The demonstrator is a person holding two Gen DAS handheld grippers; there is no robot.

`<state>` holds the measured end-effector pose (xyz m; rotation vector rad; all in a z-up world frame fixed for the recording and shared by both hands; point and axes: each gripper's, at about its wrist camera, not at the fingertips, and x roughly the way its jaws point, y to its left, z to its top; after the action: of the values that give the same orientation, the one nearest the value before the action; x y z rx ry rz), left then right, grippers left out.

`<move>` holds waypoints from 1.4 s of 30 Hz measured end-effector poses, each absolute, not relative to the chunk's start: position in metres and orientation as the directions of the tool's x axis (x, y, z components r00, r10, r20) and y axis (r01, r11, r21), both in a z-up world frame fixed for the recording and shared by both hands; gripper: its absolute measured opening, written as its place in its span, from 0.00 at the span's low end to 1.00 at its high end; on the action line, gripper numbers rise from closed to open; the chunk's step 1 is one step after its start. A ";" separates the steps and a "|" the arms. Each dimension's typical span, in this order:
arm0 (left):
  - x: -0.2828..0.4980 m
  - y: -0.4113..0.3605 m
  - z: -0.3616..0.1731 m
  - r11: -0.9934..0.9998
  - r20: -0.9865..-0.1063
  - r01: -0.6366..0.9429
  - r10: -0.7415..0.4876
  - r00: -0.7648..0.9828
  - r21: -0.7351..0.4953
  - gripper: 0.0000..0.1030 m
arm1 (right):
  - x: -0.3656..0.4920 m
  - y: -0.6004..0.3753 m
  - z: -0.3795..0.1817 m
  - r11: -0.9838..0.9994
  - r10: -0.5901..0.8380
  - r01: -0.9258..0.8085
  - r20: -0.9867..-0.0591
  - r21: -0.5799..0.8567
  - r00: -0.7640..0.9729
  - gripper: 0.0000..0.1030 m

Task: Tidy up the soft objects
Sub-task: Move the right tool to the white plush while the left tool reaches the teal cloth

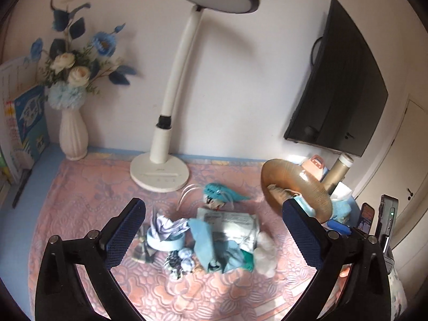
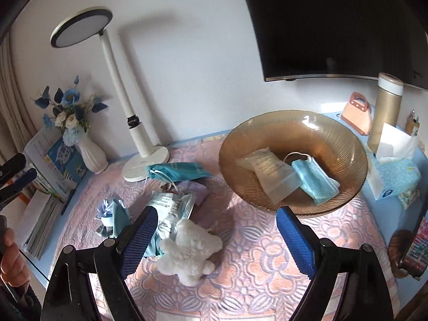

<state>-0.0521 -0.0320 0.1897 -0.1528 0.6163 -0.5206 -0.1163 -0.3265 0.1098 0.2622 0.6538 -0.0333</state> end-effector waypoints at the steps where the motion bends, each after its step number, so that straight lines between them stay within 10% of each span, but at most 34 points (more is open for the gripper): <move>1: -0.049 -0.026 0.173 0.878 -0.535 0.385 -0.479 0.696 -0.285 0.99 | -0.112 -0.320 0.097 0.971 0.065 0.086 -0.597 0.222 0.799 0.87; 11: -0.035 0.035 0.038 0.952 -0.607 0.116 -0.271 0.747 -0.282 0.99 | -0.079 -0.326 0.009 0.950 0.125 0.124 -0.712 0.287 0.691 0.87; 19: -0.017 0.061 0.016 0.881 -0.631 0.079 -0.394 0.668 -0.466 0.99 | -0.075 -0.337 0.002 0.921 0.191 0.123 -0.705 0.369 0.683 0.89; 42: -0.035 0.006 0.030 0.977 -0.663 0.178 -0.213 0.718 -0.121 0.99 | -0.072 -0.340 -0.004 0.911 0.224 0.121 -0.720 0.395 0.657 1.00</move>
<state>-0.0347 0.0065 0.0300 -0.0498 0.7388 -0.2166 -0.0717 -0.3397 -0.0037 0.4348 0.8591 0.0608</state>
